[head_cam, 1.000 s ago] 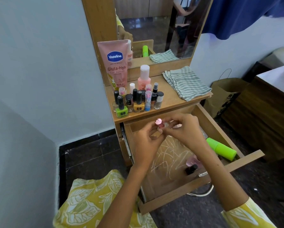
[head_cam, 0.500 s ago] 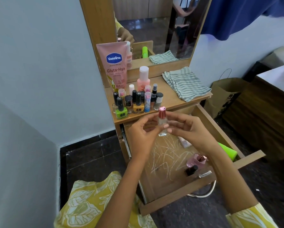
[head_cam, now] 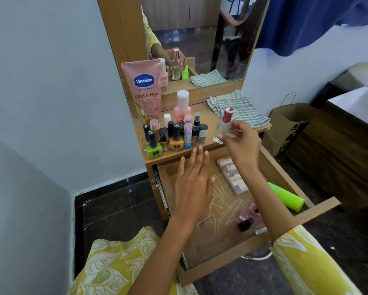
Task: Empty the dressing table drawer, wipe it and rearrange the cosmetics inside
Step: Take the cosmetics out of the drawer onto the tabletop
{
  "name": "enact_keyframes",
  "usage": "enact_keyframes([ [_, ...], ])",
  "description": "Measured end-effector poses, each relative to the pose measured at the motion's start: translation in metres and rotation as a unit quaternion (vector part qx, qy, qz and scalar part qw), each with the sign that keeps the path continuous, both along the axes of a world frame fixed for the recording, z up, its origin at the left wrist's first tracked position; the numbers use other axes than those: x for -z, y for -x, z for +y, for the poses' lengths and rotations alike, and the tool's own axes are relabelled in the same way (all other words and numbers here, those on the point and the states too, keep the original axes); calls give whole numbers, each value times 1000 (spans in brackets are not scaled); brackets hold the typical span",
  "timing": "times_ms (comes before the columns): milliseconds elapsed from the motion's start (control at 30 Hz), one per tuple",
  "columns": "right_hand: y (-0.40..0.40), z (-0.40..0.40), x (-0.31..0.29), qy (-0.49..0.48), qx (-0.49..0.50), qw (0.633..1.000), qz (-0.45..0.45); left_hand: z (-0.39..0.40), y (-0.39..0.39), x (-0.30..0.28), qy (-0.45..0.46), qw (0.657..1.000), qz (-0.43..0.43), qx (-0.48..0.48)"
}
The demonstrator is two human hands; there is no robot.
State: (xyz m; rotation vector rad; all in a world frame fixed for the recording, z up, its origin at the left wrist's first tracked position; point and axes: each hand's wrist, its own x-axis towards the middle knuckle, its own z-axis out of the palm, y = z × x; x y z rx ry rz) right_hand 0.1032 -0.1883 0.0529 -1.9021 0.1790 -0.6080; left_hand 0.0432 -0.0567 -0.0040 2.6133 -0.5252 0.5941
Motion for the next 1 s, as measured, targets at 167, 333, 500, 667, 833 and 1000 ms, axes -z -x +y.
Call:
enact_keyframes([
  [167,-22,9,10,34,-2,999,-4,1,-5,10,-85,995,13,-42],
  [333,-38,14,3,41,-10,999,22,1,-7,9,-94,994,7,-50],
  [500,-61,16,-2,84,-18,996,38,2,-9,4,-101,993,7,-52],
  [667,-81,22,-3,95,-61,992,54,3,-11,-1,-116,991,4,-65],
  [833,-77,13,-7,103,-113,985,83,2,-10,-4,-118,991,11,-69],
  [1000,-22,-16,-18,115,-128,978,117,3,-8,-5,-127,989,39,-64],
])
